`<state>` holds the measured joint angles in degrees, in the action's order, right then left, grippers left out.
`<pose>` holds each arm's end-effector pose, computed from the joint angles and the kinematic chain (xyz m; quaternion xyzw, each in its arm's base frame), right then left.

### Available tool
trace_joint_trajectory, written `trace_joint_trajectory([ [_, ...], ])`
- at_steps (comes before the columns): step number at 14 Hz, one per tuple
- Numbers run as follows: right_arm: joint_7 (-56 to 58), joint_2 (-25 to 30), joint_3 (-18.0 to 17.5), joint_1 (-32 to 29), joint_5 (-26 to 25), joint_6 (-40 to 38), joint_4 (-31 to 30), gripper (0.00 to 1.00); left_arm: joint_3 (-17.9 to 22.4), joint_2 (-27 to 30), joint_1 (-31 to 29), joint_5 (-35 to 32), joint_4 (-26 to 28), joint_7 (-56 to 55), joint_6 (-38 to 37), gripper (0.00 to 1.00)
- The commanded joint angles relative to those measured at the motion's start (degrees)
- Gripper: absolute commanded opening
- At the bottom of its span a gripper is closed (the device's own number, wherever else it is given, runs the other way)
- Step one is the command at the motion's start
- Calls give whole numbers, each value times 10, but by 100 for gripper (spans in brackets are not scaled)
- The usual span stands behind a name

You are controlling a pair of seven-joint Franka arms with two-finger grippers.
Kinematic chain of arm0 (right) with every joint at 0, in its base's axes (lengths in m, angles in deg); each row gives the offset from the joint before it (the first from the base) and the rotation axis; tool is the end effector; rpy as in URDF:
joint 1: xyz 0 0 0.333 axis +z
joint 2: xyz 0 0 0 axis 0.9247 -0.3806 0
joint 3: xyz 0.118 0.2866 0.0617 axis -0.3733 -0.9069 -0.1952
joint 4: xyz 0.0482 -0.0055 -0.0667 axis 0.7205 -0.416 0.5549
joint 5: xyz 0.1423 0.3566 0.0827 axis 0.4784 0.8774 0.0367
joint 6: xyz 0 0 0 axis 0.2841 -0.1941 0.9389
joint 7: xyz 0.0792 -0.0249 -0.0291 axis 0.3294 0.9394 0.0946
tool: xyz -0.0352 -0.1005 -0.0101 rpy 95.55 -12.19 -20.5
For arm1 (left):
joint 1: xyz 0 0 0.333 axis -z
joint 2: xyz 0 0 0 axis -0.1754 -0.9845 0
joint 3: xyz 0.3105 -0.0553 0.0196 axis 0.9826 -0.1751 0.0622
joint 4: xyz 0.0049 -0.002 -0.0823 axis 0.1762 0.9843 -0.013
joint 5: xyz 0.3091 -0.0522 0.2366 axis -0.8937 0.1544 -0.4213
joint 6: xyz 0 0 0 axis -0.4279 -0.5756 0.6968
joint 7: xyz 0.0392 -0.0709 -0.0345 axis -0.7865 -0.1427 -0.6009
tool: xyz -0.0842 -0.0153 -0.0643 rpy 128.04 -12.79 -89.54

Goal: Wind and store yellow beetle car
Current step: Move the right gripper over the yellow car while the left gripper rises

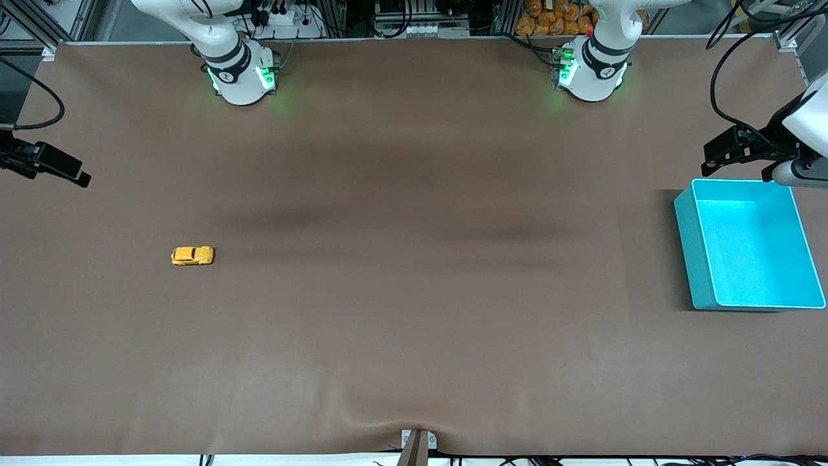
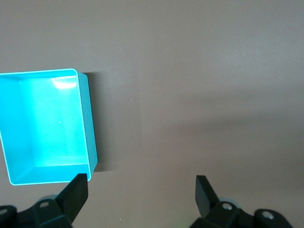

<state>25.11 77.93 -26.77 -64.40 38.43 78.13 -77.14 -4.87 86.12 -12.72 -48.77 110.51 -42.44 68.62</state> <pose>0.5541 -0.0386 0.6286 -0.9952 0.0953 0.0093 0.0179 0.5549 -0.0301 0.6277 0.9986 -0.0521 0.0007 0.0056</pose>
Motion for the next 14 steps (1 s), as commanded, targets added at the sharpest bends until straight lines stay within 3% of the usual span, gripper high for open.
trace_joint_trajectory([
  [1,1,5,-1,-7,-2,-2,3,100,-2,-1,0,-15,-2,7,2,100],
  [14,-32,-20,-3,8,-26,-9,3,100,1,-7,-4,-15,-1,-20,-3,100],
])
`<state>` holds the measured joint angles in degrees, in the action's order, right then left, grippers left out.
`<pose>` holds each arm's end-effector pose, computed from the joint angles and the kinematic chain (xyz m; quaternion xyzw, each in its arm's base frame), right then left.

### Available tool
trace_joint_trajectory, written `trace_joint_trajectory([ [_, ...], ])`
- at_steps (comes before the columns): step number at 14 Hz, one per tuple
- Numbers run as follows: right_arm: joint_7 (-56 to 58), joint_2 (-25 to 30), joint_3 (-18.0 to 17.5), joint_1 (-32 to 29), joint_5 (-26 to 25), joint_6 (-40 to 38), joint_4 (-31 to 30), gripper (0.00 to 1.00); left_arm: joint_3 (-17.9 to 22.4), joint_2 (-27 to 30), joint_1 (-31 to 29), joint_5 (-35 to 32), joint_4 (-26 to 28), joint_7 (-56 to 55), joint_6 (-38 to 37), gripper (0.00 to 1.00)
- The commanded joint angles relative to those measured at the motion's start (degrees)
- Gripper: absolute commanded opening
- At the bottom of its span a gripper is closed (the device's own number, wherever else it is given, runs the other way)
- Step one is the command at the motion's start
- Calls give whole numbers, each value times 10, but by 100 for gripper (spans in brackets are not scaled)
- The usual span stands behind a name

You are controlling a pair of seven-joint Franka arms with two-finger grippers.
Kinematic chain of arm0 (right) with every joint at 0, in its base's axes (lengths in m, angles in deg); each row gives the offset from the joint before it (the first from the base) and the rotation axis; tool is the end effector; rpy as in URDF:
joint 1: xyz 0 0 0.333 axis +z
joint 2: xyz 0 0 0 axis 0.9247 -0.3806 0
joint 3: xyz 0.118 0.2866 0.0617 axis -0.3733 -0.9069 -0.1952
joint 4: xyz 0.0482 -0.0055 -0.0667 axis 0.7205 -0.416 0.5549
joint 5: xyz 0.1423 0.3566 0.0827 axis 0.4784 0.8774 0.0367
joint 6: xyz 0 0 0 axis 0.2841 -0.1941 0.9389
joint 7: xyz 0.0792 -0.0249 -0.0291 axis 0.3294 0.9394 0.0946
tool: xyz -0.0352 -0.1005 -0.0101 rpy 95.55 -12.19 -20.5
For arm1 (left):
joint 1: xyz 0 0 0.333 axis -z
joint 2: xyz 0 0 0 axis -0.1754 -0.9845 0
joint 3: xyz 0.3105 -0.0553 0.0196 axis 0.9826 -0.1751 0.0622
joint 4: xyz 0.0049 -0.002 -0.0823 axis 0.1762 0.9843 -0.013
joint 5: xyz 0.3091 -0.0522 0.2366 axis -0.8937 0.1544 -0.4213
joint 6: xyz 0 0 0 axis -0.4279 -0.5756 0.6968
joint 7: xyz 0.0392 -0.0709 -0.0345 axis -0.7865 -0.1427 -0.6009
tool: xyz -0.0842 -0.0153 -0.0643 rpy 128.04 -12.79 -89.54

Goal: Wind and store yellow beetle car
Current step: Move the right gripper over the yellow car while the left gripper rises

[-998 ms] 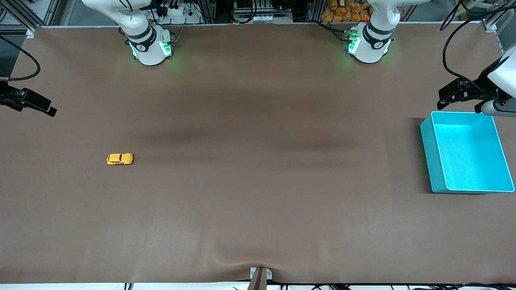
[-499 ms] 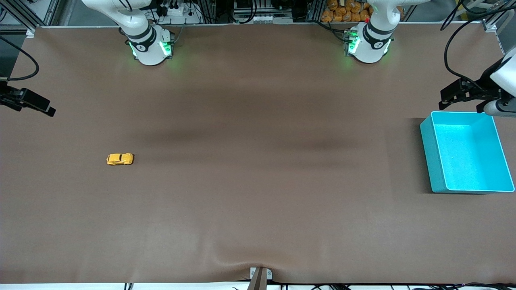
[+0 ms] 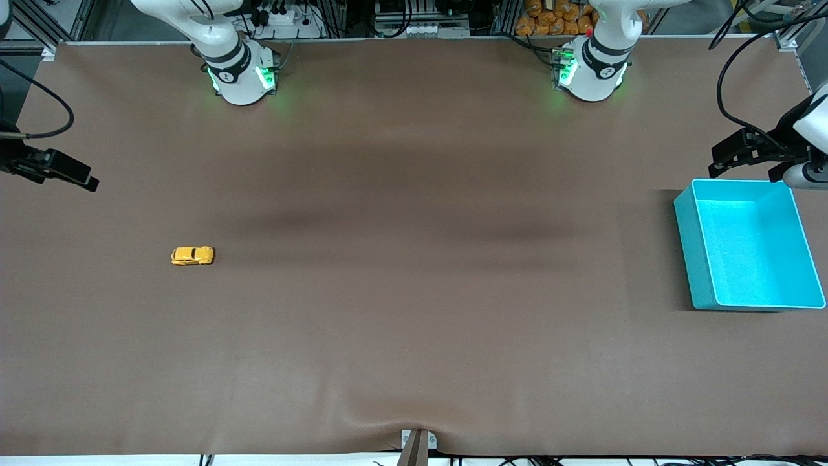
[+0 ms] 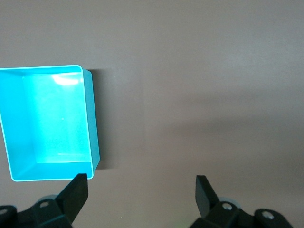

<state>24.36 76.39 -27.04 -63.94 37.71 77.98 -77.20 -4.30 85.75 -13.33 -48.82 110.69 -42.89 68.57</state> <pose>0.5619 -0.0324 0.6129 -0.9951 0.0958 0.0244 0.0093 0.5571 -0.0185 0.6226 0.9993 -0.0379 -0.0044 0.0054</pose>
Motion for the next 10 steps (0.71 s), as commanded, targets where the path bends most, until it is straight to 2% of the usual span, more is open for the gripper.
trace_joint_trajectory([
  [1,-24,-10,0,1,-20,-8,3,100,-7,-5,2,-14,-3,-24,-3,100],
  [4,-21,-19,0,-2,-19,-10,2,100,-7,-5,1,-14,0,-30,-6,100],
  [6,-29,-28,1,1,-23,-39,3,100,-7,-4,2,-14,5,-38,-17,100],
  [10,-105,-41,1,-11,-14,-37,5,100,0,2,-3,-14,-6,-39,-21,100],
])
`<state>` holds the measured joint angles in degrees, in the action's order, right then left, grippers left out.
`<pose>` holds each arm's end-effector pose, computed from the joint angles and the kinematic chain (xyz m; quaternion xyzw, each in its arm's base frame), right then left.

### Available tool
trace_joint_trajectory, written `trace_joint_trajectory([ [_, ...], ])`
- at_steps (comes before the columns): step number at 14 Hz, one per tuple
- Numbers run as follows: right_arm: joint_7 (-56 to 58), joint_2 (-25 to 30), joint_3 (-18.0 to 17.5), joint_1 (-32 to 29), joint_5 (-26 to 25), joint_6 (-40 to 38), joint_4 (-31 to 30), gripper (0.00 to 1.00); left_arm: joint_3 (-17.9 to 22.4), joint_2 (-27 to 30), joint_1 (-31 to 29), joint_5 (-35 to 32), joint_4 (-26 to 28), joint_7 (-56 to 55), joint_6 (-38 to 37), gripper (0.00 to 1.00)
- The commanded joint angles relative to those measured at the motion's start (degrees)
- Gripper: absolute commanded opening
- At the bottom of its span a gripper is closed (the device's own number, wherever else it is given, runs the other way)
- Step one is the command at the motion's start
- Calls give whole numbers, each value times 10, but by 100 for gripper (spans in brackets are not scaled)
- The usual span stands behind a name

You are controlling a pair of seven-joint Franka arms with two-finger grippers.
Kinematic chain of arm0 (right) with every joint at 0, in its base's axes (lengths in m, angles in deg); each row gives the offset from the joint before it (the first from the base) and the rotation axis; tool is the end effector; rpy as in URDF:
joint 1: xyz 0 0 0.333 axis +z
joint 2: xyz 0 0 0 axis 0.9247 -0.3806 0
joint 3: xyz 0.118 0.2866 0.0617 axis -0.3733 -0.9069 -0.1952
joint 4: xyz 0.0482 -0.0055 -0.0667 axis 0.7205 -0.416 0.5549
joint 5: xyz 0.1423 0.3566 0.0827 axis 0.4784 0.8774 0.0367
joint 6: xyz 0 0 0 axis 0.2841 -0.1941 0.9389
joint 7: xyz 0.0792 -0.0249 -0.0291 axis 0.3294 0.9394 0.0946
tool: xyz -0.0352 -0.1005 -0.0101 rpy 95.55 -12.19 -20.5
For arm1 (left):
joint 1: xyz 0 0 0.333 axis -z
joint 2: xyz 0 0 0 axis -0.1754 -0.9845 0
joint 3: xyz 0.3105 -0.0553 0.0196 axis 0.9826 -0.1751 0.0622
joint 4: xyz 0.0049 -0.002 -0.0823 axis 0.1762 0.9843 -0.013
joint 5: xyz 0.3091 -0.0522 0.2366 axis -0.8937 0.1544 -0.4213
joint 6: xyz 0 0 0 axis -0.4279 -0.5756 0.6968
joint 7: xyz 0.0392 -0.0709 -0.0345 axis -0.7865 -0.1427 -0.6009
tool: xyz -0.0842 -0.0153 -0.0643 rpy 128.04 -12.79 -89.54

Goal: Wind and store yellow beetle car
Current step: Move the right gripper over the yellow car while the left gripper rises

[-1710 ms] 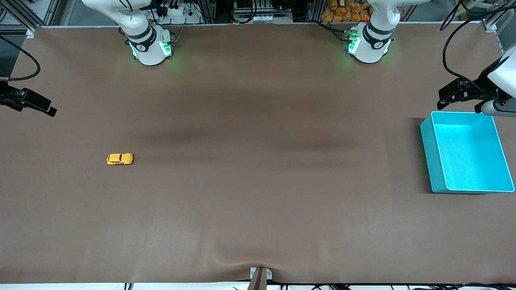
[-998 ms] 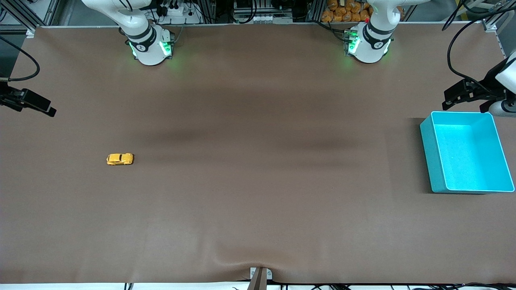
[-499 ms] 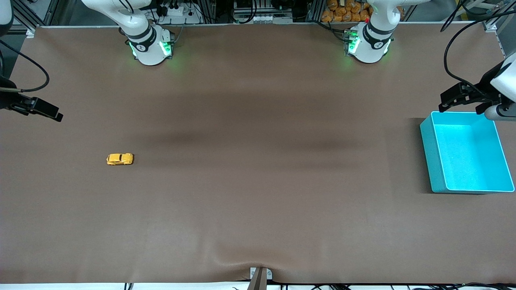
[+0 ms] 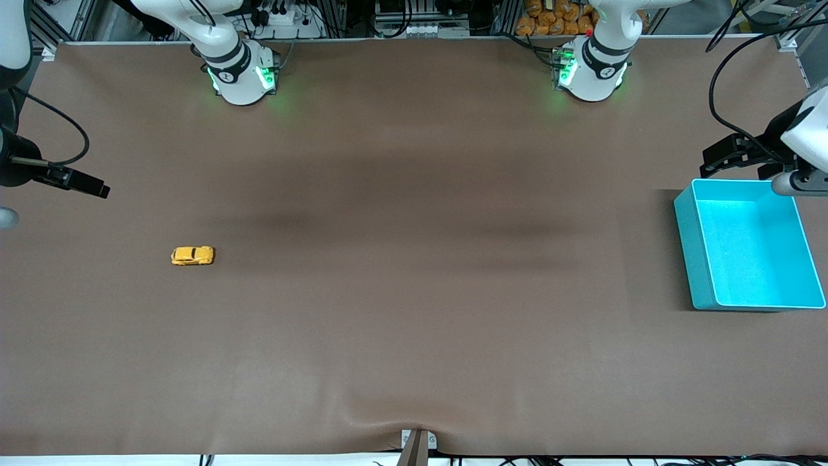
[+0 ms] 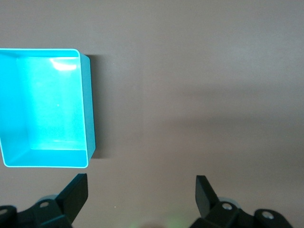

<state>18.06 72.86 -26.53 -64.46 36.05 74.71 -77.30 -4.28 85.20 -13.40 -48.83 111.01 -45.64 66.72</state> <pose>0.5703 -0.0442 0.5731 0.9836 -0.1592 -0.0830 0.0153 0.5561 -0.0173 0.6119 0.9995 -0.0132 -0.0283 0.0052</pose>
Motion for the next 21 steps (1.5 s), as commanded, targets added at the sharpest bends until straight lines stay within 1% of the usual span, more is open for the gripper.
trace_joint_trajectory([
  [1,-55,-11,-4,-1,3,-4,6,100,0,9,-8,-16,-10,-11,-4,100],
  [3,-63,-14,-4,1,4,-6,7,100,-2,-2,-14,-19,-7,-10,-3,100],
  [5,-134,-27,-5,4,-2,-3,7,100,-7,-4,-15,-17,0,-8,-5,100],
  [7,-129,-40,-6,-4,11,13,7,100,-21,0,-12,-16,2,-14,-7,100],
  [8,-137,-42,-5,3,20,23,4,100,-25,-3,-11,-17,1,-14,-6,100],
  [11,-216,-54,-5,3,24,47,-1,100,-28,-4,-9,-16,1,-14,-4,100],
  [14,-313,-56,-5,3,30,113,-38,100,-30,-8,-9,-17,3,-14,-7,100],
  [15,-345,-56,-5,3,35,137,-46,100,-37,-6,-9,-17,2,-14,-13,100],
  [16,-367,-56,-5,4,37,153,-57,100,-44,-5,-13,-18,0,-14,-14,100],
  [21,-473,-55,-5,3,37,210,-110,100,-47,0,-11,-18,1,-5,-25,100],
])
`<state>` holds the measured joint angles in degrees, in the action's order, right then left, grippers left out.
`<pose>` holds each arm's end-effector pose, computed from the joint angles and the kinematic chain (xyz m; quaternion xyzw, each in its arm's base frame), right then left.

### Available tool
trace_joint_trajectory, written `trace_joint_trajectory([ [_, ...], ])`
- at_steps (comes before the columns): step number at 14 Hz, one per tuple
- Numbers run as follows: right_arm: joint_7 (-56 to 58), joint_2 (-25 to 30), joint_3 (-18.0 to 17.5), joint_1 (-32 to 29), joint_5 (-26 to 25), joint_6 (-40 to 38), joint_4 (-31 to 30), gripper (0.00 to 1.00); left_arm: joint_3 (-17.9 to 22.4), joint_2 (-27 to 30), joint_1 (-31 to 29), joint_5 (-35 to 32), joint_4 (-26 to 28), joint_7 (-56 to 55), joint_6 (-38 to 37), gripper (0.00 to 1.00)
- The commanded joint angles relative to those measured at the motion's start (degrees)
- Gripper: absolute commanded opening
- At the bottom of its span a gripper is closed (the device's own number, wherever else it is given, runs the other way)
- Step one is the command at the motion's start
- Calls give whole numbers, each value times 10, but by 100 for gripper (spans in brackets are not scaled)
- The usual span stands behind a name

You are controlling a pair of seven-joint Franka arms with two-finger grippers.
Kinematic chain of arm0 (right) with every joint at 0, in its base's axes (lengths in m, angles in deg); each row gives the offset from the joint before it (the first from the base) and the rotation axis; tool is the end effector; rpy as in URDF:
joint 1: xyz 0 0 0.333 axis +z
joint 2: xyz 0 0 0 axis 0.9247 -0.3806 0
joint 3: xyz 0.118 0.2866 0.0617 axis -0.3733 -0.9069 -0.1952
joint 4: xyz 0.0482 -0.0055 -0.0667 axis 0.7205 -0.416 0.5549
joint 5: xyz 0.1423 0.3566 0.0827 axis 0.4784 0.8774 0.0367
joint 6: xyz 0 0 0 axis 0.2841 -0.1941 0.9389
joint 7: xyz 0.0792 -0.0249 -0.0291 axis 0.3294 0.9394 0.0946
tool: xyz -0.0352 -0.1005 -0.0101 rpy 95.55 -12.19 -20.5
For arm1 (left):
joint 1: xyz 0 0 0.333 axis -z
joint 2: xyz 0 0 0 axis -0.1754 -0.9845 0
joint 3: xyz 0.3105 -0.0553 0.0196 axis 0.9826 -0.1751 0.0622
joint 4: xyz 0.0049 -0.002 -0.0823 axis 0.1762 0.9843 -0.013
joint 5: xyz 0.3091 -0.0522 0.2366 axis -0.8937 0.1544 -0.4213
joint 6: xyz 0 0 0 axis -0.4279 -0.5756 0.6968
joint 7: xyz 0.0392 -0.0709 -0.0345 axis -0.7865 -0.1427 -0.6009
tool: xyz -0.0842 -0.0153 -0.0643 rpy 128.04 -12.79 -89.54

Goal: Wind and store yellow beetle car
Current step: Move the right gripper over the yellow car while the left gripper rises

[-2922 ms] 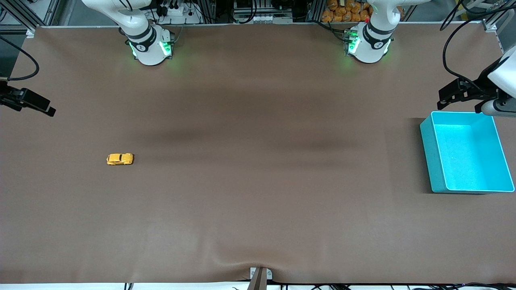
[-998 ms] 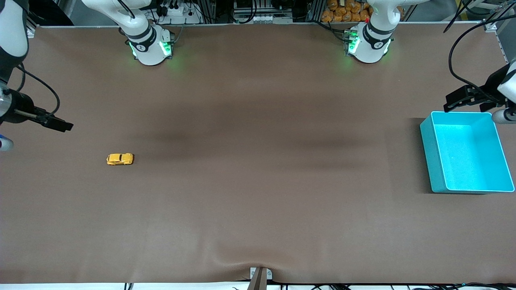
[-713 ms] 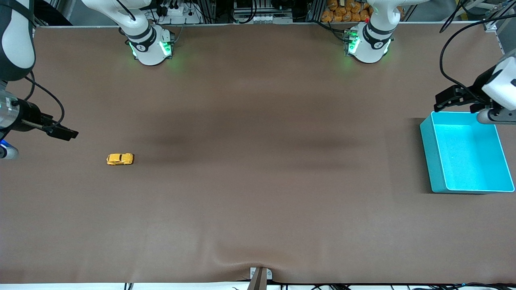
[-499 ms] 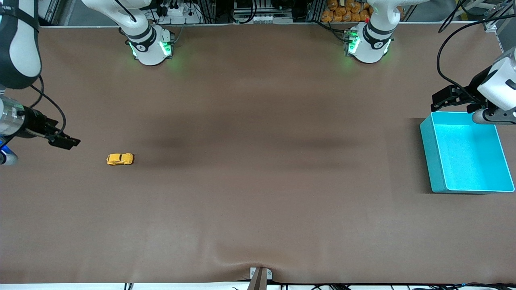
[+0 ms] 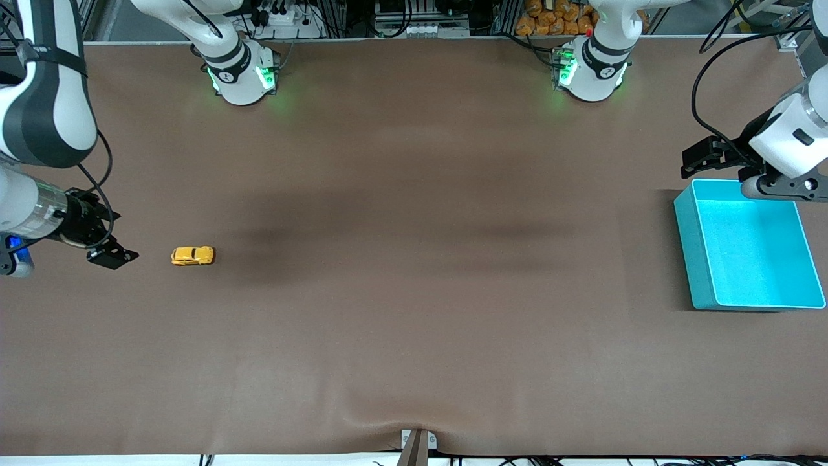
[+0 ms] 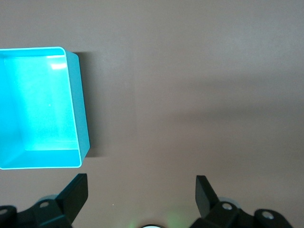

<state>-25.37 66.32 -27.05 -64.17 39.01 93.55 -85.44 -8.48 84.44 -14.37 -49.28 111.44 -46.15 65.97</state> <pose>0.6148 -0.0331 0.4635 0.8578 -0.5118 -0.0464 0.0128 0.5562 -0.0469 0.6002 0.9983 -0.0369 -0.0451 0.0014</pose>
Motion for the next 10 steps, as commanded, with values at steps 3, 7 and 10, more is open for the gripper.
trace_joint_trajectory([
  [3,-86,9,0,4,8,46,-45,100,-8,10,-1,-13,-4,1,-44,100],
  [7,-155,7,1,-1,7,88,-95,100,-18,23,-2,-13,-4,1,-54,100],
  [10,-212,2,1,-4,6,153,-132,100,-33,26,-2,-12,-4,-7,-65,100],
])
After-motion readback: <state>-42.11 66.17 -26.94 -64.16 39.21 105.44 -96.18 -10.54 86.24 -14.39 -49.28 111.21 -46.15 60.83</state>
